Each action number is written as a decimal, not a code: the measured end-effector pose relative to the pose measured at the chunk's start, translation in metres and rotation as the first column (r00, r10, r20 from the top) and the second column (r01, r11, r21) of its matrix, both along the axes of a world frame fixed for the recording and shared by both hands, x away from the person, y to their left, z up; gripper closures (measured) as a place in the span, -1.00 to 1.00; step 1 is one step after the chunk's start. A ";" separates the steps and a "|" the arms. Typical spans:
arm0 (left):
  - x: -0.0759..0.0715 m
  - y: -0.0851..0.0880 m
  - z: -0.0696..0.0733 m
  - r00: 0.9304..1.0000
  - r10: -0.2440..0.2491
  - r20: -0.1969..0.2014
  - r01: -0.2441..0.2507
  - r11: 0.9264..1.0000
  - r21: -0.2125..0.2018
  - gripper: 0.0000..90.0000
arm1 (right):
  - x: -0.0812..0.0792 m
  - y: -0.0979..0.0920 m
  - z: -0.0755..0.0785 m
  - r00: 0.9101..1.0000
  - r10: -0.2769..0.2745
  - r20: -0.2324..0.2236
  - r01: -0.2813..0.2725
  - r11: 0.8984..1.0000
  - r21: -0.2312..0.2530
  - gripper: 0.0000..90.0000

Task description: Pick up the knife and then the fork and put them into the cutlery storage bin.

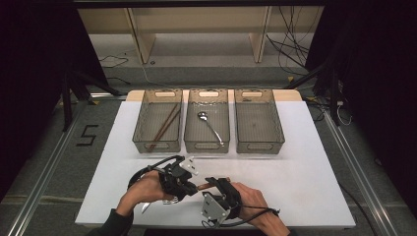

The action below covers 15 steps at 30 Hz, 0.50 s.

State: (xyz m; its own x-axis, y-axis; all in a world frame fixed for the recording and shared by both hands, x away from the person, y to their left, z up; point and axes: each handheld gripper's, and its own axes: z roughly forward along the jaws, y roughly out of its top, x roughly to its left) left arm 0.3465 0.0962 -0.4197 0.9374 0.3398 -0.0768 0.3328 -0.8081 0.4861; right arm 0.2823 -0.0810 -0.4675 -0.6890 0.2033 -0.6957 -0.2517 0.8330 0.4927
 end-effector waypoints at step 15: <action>0.001 0.000 -0.001 0.999 0.002 -0.037 -0.002 1.000 -0.007 0.77 | -0.011 0.005 -0.013 0.979 0.074 0.189 -0.045 0.987 -0.154 0.70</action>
